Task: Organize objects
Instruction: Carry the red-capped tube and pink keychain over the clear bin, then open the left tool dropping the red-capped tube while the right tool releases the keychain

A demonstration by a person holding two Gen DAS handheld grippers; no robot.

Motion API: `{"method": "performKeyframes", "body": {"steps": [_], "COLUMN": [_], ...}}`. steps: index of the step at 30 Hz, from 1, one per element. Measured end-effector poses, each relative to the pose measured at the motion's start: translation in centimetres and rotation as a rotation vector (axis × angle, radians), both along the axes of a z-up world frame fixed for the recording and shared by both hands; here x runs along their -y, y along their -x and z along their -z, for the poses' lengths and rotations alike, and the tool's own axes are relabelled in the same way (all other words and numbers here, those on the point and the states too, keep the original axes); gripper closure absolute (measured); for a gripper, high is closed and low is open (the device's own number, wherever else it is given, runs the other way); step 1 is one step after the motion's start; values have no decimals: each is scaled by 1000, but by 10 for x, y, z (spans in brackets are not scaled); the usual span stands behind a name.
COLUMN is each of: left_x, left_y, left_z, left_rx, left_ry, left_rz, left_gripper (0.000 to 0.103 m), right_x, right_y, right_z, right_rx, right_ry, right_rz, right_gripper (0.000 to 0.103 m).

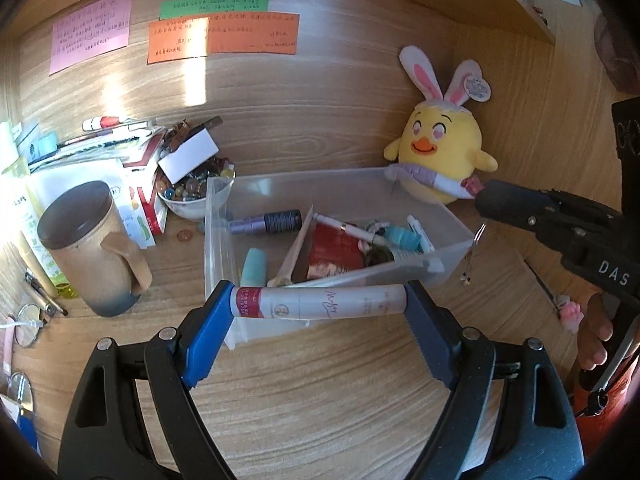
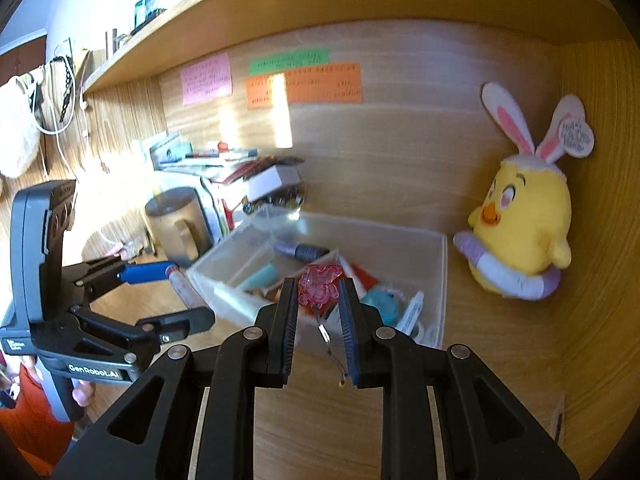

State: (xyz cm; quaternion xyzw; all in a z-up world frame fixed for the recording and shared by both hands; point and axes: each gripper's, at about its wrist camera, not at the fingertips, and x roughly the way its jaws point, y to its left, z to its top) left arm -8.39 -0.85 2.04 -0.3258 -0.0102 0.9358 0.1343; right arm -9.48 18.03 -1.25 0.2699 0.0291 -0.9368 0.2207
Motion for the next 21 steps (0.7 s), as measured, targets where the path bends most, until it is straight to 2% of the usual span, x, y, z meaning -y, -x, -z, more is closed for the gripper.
{"method": "performKeyframes", "body": {"steps": [11,15,21], "left_x": [-8,-13,-19], "left_y": [36,49,62], "left_z": [-6,3,19], "left_rx": [11,42,79], "left_ry": [24,36,54], "left_rz": [-18,-16,-13], "left_gripper": [19,19,19], "right_x": [2,7,12], "right_y": [29,43,64], "right_z": [-22,-15,11], "right_rx": [-56,-37,43], "right_ry": [-8,-29,-46], "right_rz": [35,44,31], "right_gripper": [84,84,84]}}
